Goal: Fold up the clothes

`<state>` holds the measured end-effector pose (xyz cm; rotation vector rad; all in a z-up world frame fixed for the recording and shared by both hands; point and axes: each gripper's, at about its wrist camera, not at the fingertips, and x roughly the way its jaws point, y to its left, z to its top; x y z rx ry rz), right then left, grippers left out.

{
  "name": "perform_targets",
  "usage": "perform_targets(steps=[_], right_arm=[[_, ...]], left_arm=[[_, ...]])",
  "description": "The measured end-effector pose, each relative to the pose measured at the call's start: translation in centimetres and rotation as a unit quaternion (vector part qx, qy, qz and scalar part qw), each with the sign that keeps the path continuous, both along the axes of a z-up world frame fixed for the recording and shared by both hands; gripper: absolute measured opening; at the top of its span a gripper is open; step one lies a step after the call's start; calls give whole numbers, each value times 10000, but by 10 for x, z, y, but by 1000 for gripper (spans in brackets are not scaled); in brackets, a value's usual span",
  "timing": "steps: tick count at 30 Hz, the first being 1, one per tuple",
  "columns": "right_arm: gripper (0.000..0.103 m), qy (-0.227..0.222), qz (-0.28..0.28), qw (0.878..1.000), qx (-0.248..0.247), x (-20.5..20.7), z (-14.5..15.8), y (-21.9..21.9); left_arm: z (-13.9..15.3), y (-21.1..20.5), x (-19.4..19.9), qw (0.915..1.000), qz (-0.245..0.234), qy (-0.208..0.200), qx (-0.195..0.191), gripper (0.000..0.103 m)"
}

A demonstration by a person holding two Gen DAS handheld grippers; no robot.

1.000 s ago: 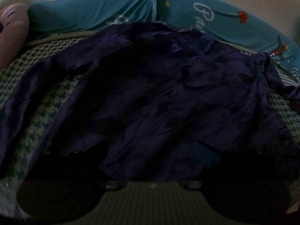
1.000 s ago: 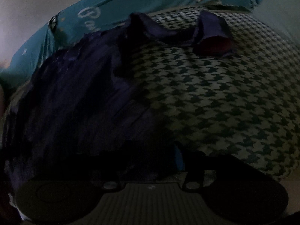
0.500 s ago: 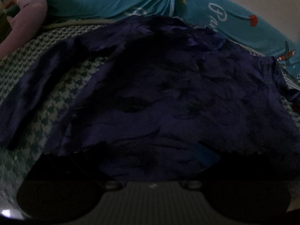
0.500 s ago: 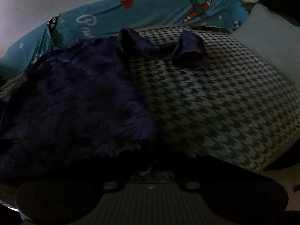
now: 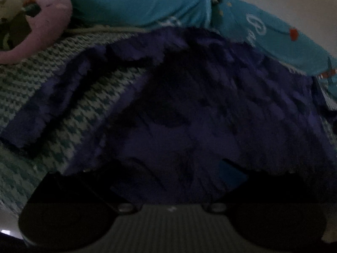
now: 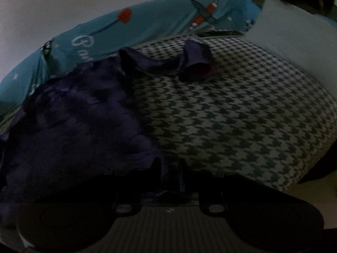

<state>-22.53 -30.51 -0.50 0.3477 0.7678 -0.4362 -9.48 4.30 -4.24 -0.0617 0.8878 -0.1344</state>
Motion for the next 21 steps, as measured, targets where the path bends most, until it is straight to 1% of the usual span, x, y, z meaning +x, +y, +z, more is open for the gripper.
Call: perform_targets(steps=[1,4,8,10,12,18,21], right_arm=[[19,-30,83,10000,-32,2,1,3],[19,-104,449,9989,-17,6,2,16],[19,-68,1011,9948,-64,17,0,41],[19,-56,1264,9920,-25,23,-1,54],[20,-48,1511,9885,33,28,-2,66],[20,-78,2250,9743,75,42,-5,103],[20,-104,2658,9639,88,46,-6,124]], left_arm=[[3,4,2,10000,69,-56,-12,103],[11,19,9,9995,277,-153,-63,103],[16,44,18,9983,545,-50,-201,103],[18,52,22,9981,602,1,-99,103],[20,56,22,9980,625,-26,52,103],[24,69,23,9982,591,70,-16,102],[33,71,22,9990,441,3,37,102]])
